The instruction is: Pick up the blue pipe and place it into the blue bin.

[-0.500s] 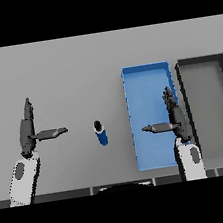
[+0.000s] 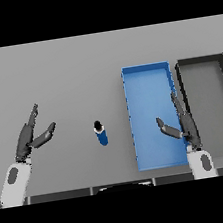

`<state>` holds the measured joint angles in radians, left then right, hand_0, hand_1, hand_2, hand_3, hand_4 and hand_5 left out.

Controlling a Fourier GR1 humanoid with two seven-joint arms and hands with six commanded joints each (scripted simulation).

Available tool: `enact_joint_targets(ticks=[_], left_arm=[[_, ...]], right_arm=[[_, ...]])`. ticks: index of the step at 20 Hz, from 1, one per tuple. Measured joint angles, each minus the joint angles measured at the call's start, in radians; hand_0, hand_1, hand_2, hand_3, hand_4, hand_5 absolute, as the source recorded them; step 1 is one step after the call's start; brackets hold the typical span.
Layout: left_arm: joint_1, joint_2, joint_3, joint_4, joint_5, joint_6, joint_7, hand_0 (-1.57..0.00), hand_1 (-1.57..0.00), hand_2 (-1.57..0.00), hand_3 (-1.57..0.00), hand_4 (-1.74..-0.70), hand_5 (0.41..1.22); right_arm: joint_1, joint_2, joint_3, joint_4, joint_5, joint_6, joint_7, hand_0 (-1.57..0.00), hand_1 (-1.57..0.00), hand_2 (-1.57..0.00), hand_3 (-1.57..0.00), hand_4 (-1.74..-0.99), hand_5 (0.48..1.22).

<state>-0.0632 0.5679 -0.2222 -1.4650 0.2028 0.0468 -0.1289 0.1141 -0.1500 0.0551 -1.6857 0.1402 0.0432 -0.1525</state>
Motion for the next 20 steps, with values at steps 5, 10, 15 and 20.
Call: enact_joint_targets(ticks=[5,10,15,20], left_arm=[[0.009,0.033,-0.012,-0.02,0.029,-0.088,-0.046,0.0,0.0,0.0,0.0,-0.98,0.584],[0.067,0.083,-0.095,-0.126,0.023,-0.202,-0.029,0.0,0.0,0.0,0.0,-1.07,0.522],[0.074,0.034,-0.211,-0.195,-0.036,-0.223,0.064,0.0,0.0,0.0,0.0,-1.14,0.464],[0.036,-0.064,-0.29,-0.159,-0.092,-0.219,0.101,0.0,0.0,0.0,0.0,-1.15,0.452]], right_arm=[[0.002,-0.022,0.007,-0.023,0.009,0.013,0.035,0.0,0.0,0.0,0.0,-1.192,0.621],[-0.03,-0.02,0.015,-0.008,0.026,0.006,0.06,0.0,0.0,0.0,0.0,-1.174,0.616],[-0.023,-0.013,0.017,-0.009,0.024,0.006,0.063,0.0,0.0,0.0,0.0,-1.189,0.619],[-0.006,-0.009,0.013,-0.015,0.013,0.01,0.057,0.0,0.0,0.0,0.0,-1.218,0.627]])
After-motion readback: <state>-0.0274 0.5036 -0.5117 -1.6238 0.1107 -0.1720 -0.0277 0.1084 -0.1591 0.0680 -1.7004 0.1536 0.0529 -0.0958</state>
